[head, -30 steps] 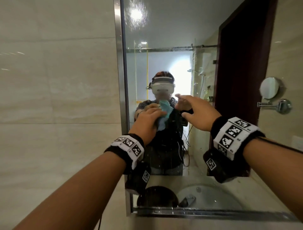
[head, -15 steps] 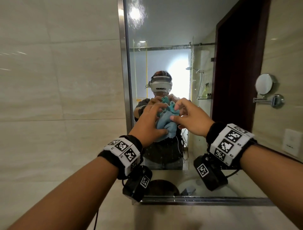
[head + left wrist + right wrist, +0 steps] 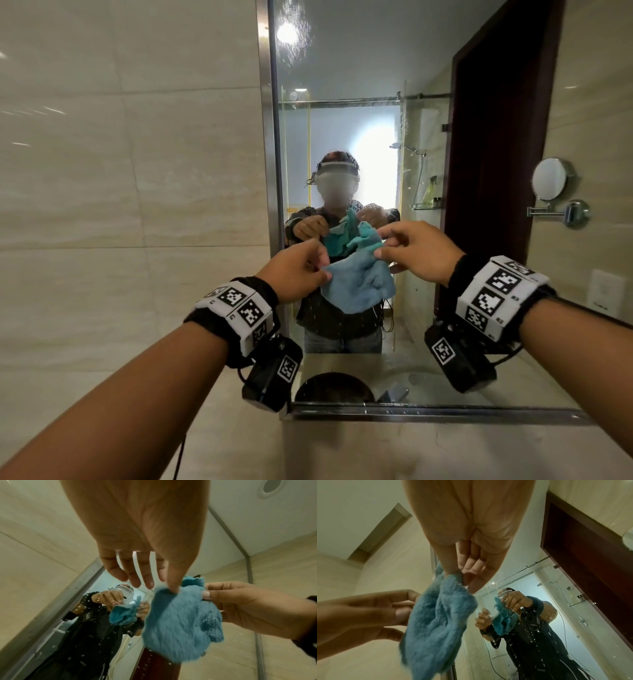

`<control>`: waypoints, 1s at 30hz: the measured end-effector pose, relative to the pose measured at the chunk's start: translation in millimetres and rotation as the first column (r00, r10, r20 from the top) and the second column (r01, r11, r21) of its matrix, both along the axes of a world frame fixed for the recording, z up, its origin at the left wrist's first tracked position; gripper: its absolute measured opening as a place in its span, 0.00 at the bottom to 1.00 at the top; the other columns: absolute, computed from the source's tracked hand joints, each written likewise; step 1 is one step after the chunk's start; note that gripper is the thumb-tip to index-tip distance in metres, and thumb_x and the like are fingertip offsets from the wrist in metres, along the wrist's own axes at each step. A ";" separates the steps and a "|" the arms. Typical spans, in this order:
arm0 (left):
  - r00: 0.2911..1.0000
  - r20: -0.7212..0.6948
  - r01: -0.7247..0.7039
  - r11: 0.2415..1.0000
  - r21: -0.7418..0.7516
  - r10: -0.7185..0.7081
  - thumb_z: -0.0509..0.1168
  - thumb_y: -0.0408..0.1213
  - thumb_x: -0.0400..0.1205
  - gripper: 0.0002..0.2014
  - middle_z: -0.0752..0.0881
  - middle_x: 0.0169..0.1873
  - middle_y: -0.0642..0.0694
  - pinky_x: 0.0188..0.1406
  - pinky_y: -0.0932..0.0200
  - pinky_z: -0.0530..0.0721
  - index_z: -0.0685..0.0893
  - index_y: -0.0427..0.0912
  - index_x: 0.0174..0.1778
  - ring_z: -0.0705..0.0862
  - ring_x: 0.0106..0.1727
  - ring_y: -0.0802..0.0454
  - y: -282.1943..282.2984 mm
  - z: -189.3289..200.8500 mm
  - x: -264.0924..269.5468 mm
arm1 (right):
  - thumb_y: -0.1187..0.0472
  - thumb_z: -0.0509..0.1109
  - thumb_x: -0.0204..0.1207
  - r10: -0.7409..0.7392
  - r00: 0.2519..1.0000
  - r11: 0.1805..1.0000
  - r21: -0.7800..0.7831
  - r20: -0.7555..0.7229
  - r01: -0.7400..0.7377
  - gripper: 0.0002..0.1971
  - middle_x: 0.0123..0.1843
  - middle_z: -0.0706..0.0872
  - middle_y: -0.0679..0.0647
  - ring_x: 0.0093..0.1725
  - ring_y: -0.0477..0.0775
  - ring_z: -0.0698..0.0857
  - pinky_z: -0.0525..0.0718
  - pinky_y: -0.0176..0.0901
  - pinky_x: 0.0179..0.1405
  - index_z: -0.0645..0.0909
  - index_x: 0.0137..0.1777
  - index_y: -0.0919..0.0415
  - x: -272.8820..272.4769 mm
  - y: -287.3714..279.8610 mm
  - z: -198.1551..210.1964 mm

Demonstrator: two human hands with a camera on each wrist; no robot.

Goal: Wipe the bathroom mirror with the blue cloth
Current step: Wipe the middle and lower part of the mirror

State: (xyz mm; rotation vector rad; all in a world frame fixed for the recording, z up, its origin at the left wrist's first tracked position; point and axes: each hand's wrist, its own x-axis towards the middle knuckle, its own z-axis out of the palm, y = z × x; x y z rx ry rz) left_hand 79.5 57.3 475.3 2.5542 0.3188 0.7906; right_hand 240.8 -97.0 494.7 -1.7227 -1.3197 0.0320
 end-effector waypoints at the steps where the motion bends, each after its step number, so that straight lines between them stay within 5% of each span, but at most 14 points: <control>1: 1.000 0.010 0.026 0.996 -0.088 -0.025 0.70 0.45 0.78 0.15 0.81 0.48 0.54 0.43 0.68 0.77 0.76 0.47 0.56 0.80 0.49 0.57 -4.9 1.6 1.1 | 0.66 0.71 0.76 0.009 1.000 1.000 -0.006 0.005 -0.009 0.11 0.42 0.83 0.64 0.41 0.54 0.84 0.87 0.36 0.37 0.83 0.58 0.59 -2.5 0.2 0.3; 3: 0.996 0.030 0.085 0.971 -0.225 -0.080 0.72 0.51 0.74 0.26 0.81 0.52 0.54 0.46 0.65 0.79 0.73 0.49 0.65 0.80 0.52 0.60 -15.7 5.0 5.6 | 0.63 0.71 0.76 0.016 0.999 0.999 -0.030 0.031 -0.015 0.10 0.44 0.86 0.63 0.43 0.57 0.86 0.88 0.43 0.42 0.83 0.57 0.59 -6.5 2.3 1.4; 5: 0.995 0.045 0.101 0.973 -0.208 -0.094 0.73 0.51 0.74 0.29 0.81 0.54 0.50 0.49 0.61 0.81 0.71 0.49 0.68 0.81 0.52 0.56 -23.3 6.4 13.4 | 0.60 0.70 0.77 0.015 0.998 0.998 -0.054 0.060 -0.011 0.09 0.45 0.87 0.57 0.48 0.59 0.87 0.88 0.49 0.47 0.82 0.56 0.57 -11.0 4.1 3.1; 9: 0.988 0.152 0.042 0.993 -0.110 -0.025 0.72 0.43 0.76 0.20 0.81 0.52 0.50 0.41 0.68 0.76 0.76 0.45 0.61 0.80 0.47 0.58 -26.1 9.5 20.0 | 0.56 0.69 0.78 0.066 0.998 0.992 -0.110 -0.002 -0.066 0.12 0.53 0.82 0.53 0.53 0.58 0.86 0.86 0.48 0.47 0.75 0.59 0.55 -20.1 -0.3 5.7; 12: 0.983 0.182 0.015 0.996 -0.093 0.003 0.69 0.43 0.79 0.12 0.83 0.48 0.48 0.38 0.67 0.75 0.78 0.45 0.55 0.82 0.47 0.54 -23.6 9.8 19.7 | 0.66 0.72 0.74 0.188 0.967 0.963 -0.160 -0.172 -0.216 0.20 0.57 0.83 0.58 0.53 0.60 0.87 0.89 0.54 0.46 0.68 0.61 0.55 -20.5 -6.2 4.9; 14: 0.979 0.202 0.003 0.995 -0.104 0.018 0.69 0.44 0.78 0.12 0.83 0.43 0.48 0.37 0.64 0.78 0.79 0.44 0.52 0.82 0.45 0.52 -21.3 10.6 17.0 | 0.72 0.72 0.72 0.179 0.972 0.968 -0.147 -0.155 -0.202 0.23 0.55 0.86 0.60 0.51 0.62 0.88 0.88 0.58 0.46 0.68 0.60 0.53 -14.6 -5.8 4.2; 18: 0.981 0.176 -0.064 0.995 -0.077 0.076 0.69 0.46 0.78 0.13 0.85 0.45 0.41 0.49 0.45 0.86 0.79 0.39 0.47 0.84 0.48 0.45 -9.0 8.4 9.3 | 0.71 0.71 0.73 0.097 0.987 0.988 -0.107 -0.131 -0.111 0.18 0.49 0.87 0.59 0.46 0.58 0.88 0.87 0.44 0.39 0.75 0.61 0.58 -6.5 -7.7 6.0; 20: 0.985 0.117 -0.118 0.989 -0.084 0.128 0.68 0.47 0.78 0.13 0.85 0.44 0.42 0.49 0.46 0.86 0.77 0.41 0.48 0.84 0.47 0.44 -2.8 4.8 7.3 | 0.68 0.71 0.75 0.057 0.994 0.991 -0.112 -0.091 -0.067 0.08 0.45 0.88 0.57 0.43 0.55 0.88 0.86 0.42 0.40 0.82 0.52 0.60 -6.4 -7.9 6.8; 23: 0.968 0.079 -0.244 0.969 0.051 0.239 0.70 0.48 0.76 0.18 0.82 0.50 0.46 0.49 0.56 0.81 0.74 0.47 0.58 0.81 0.51 0.48 0.4 -0.2 5.6 | 0.62 0.71 0.75 -0.059 0.998 0.995 -0.081 -0.019 0.057 0.02 0.45 0.89 0.58 0.47 0.59 0.88 0.86 0.53 0.52 0.85 0.45 0.59 -4.0 -2.5 5.5; 25: 0.969 0.192 -0.181 0.975 0.127 0.155 0.72 0.50 0.74 0.24 0.78 0.60 0.47 0.60 0.56 0.78 0.74 0.51 0.65 0.78 0.59 0.51 -2.0 -1.2 5.1 | 0.61 0.70 0.76 -0.109 0.994 0.992 -0.062 -0.016 0.108 0.03 0.45 0.88 0.59 0.48 0.62 0.87 0.85 0.59 0.54 0.84 0.45 0.59 -4.6 0.2 4.8; 28: 0.993 0.105 0.025 0.968 0.250 -0.053 0.72 0.54 0.72 0.35 0.75 0.70 0.50 0.71 0.50 0.73 0.71 0.48 0.74 0.72 0.69 0.55 -9.5 1.3 9.4 | 0.67 0.67 0.78 0.003 0.983 1.000 -0.001 -0.183 -0.003 0.04 0.41 0.86 0.58 0.41 0.57 0.86 0.87 0.54 0.44 0.79 0.48 0.58 -10.1 1.7 5.0; 30: 0.998 0.001 0.067 0.956 0.287 -0.071 0.73 0.55 0.72 0.40 0.74 0.72 0.50 0.71 0.45 0.73 0.67 0.48 0.77 0.71 0.72 0.53 -11.8 1.3 15.1 | 0.71 0.65 0.78 0.117 0.947 0.993 0.062 -0.298 -0.104 0.09 0.43 0.83 0.56 0.40 0.53 0.84 0.83 0.46 0.37 0.75 0.50 0.55 -15.0 1.8 6.5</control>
